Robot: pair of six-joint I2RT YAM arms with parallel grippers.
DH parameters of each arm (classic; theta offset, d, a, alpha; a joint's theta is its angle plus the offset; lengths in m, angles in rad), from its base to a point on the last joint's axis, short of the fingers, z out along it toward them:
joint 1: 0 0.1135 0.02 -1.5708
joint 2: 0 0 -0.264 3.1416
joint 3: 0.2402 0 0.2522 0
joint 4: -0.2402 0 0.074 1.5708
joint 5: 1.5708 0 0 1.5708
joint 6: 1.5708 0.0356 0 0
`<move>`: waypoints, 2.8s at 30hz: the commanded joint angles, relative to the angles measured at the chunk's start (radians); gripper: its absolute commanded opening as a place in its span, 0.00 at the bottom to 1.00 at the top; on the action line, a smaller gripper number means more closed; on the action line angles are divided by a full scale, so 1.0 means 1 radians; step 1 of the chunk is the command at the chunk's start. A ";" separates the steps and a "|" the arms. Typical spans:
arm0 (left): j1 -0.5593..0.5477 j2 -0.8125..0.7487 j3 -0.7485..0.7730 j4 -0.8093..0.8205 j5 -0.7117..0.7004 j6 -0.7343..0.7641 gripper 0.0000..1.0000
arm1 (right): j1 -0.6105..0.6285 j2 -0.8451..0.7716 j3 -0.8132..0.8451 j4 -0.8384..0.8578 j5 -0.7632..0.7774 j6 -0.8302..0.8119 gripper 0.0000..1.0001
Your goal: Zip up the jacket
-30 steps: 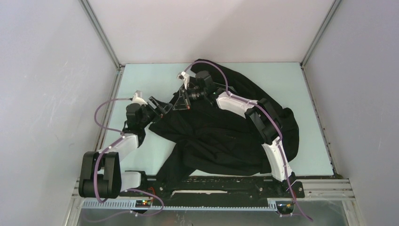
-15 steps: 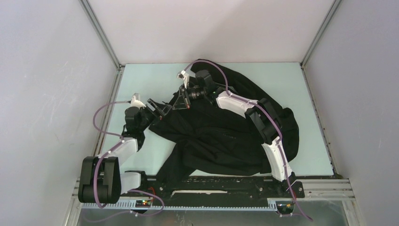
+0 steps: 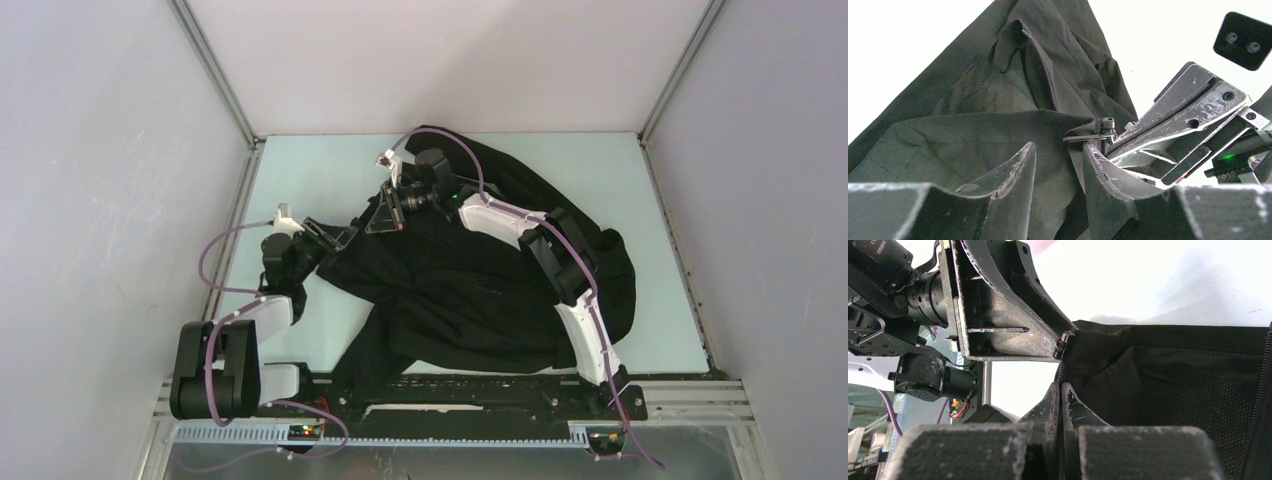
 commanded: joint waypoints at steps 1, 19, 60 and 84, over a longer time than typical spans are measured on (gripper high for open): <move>0.009 0.024 -0.013 0.080 0.028 -0.015 0.44 | -0.003 0.015 0.052 0.038 -0.036 0.010 0.00; 0.011 -0.460 0.032 -0.534 -0.262 0.135 0.53 | 0.015 0.016 0.094 -0.070 -0.064 -0.073 0.00; 0.213 -0.718 -0.039 -0.647 -0.274 0.115 0.63 | 0.293 -0.094 0.170 -0.501 0.620 -0.550 0.00; -0.023 -0.667 0.090 -0.722 0.055 0.799 0.63 | 0.186 -0.053 0.325 -0.744 0.375 -0.602 0.00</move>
